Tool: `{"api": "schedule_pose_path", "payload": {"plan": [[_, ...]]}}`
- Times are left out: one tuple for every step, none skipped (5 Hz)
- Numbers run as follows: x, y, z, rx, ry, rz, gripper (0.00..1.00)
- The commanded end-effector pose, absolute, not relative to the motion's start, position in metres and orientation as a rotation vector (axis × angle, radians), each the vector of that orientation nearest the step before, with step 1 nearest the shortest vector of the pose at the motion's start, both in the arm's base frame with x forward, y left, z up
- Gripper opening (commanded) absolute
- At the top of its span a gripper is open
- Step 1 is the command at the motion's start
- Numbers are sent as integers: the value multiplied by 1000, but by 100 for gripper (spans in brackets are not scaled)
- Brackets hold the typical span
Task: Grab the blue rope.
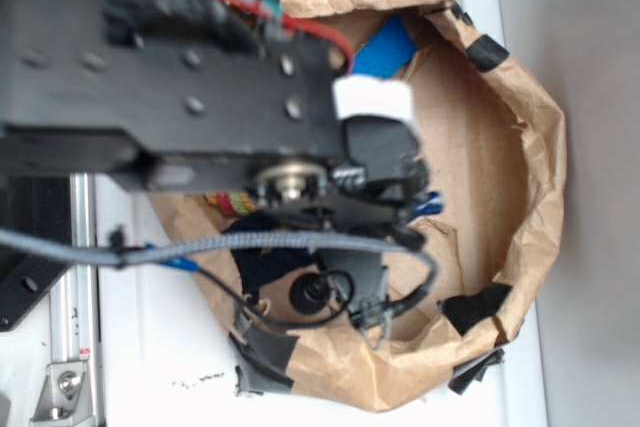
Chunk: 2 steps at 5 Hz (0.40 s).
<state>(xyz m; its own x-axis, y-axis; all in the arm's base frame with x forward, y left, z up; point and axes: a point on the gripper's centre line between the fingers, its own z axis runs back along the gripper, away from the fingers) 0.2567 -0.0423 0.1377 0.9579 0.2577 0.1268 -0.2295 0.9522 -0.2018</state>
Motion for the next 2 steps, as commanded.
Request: {"api": "schedule_pose_path", "payload": {"plan": [[269,-12,182,-54,-132,170,0],[262,-2,174,-11,-139,138,0]]}}
